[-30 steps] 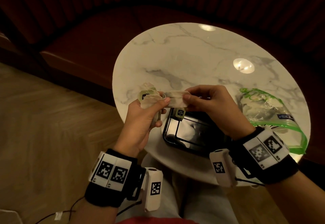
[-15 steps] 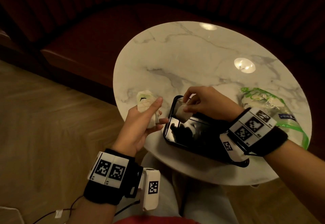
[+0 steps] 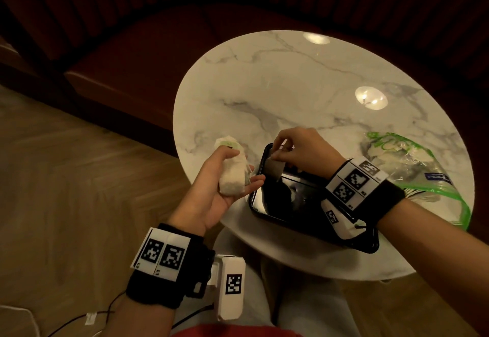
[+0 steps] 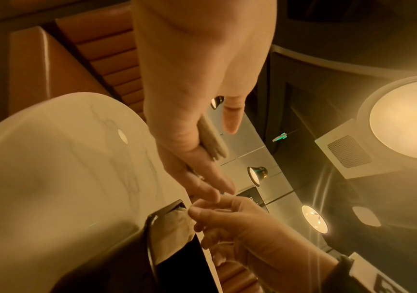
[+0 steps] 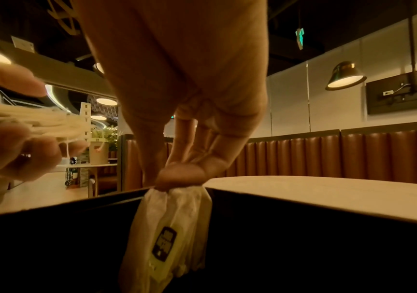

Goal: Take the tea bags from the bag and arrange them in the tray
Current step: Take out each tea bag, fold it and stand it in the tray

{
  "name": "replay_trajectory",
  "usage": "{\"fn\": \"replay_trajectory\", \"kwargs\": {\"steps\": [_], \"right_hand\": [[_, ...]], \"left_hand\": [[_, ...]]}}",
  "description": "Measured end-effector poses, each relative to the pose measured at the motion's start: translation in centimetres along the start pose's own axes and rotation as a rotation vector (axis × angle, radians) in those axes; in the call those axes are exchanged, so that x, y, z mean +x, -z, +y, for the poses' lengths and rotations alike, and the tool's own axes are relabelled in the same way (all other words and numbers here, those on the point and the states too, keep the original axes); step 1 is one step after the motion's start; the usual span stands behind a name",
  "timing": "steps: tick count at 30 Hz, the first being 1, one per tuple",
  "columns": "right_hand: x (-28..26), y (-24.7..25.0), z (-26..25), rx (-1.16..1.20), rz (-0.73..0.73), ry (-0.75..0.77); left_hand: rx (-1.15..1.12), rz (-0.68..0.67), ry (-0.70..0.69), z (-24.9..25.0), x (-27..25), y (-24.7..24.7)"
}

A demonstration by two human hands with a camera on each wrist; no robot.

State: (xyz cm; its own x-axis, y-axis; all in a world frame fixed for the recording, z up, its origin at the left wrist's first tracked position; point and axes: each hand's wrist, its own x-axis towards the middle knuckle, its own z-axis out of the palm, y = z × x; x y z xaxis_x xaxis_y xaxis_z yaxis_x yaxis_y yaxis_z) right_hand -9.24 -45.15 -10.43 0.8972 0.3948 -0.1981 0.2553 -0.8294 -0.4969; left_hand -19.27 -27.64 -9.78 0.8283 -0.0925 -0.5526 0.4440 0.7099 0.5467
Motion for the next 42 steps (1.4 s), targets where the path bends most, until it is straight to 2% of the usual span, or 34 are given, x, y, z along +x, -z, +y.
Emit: {"fn": "replay_trajectory", "kwargs": {"steps": [4,7,12,20,24,27,34,38,42], "right_hand": [[-1.5,1.1,-1.5,0.21,0.089,0.034],[-3.2,1.8,-3.5,0.381,0.079,0.101],[-4.6,1.6,-4.9,0.434,0.004,0.164],[-5.0,0.9,-4.5,0.57,0.024,0.134],[-5.0,1.4,-4.4,0.576,0.063,0.137],[-4.9,1.9,-4.2,0.564,0.086,0.126],[-5.0,2.4,-4.2,0.534,0.017,0.146],[-4.9,2.4,-3.6,0.674,0.058,0.075],[-5.1,2.1,-3.2,0.86,0.046,-0.012]], "left_hand": [[-0.075,-0.093,0.012,0.2,-0.6,0.1],[-0.088,-0.15,0.0,0.1,-0.6,0.2],[0.003,-0.187,-0.039,0.0,-0.9,-0.2],[0.215,-0.229,-0.1,-0.1,-1.2,-0.5],[0.223,-0.246,-0.104,0.0,-1.2,-0.3],[0.24,-0.248,-0.121,0.0,-1.1,-0.1],[0.314,-0.196,-0.176,-0.1,-0.8,0.1],[0.261,-0.175,-0.192,-0.1,-0.8,0.1],[0.227,-0.128,-0.274,-0.1,-0.5,0.0]]}}
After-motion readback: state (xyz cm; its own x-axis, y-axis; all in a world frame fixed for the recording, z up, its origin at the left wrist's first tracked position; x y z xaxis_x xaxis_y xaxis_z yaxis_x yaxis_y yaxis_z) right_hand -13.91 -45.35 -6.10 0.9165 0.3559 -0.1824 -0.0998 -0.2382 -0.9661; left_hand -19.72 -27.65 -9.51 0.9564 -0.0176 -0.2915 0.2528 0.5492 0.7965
